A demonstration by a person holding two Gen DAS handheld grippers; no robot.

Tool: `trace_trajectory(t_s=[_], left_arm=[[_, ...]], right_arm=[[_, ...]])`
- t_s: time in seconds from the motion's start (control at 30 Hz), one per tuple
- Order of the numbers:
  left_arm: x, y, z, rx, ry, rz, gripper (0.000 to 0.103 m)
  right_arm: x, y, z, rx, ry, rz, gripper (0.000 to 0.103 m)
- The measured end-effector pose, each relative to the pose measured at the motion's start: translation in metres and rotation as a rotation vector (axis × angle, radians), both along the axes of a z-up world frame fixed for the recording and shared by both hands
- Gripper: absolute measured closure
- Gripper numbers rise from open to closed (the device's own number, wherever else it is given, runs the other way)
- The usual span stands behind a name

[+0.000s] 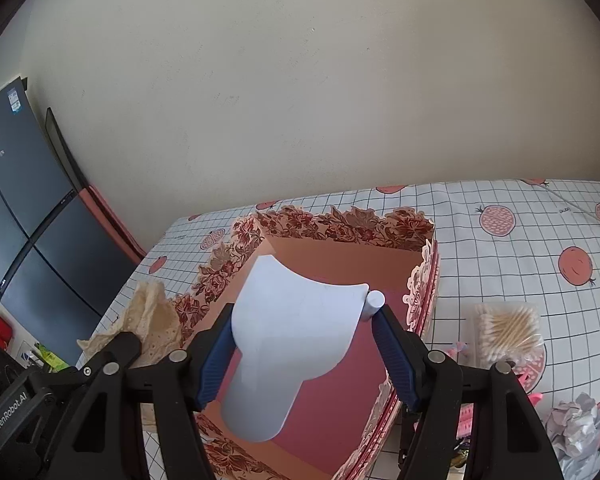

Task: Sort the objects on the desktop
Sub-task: 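Open the right tool dropping the white paper while the left tool releases the lace into the box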

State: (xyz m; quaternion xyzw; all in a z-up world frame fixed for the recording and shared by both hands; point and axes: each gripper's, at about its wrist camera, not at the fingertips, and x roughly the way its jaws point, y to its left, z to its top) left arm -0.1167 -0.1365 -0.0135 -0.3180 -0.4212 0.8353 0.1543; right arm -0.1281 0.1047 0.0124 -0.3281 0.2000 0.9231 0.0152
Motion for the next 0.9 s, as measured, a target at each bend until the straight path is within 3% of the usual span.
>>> trace_trajectory(t_s=[0.1, 0.37, 0.47, 0.9], left_arm=[[-0.001, 0.0, 0.0, -0.014, -0.007, 0.005, 0.049], [-0.004, 0.002, 0.0, -0.03, -0.011, 0.002, 0.036], [-0.004, 0.002, 0.001, -0.041, -0.013, 0.003, 0.026], [-0.003, 0.016, 0.008, -0.108, 0.005, -0.027, 0.023]], right_arm=[[-0.002, 0.0, -0.003, -0.005, -0.021, 0.011, 0.03], [-0.003, 0.004, -0.002, -0.003, -0.032, -0.001, 0.03], [-0.004, 0.006, -0.003, -0.005, -0.041, -0.007, 0.03], [0.005, 0.026, 0.006, -0.001, -0.045, -0.025, 0.03]])
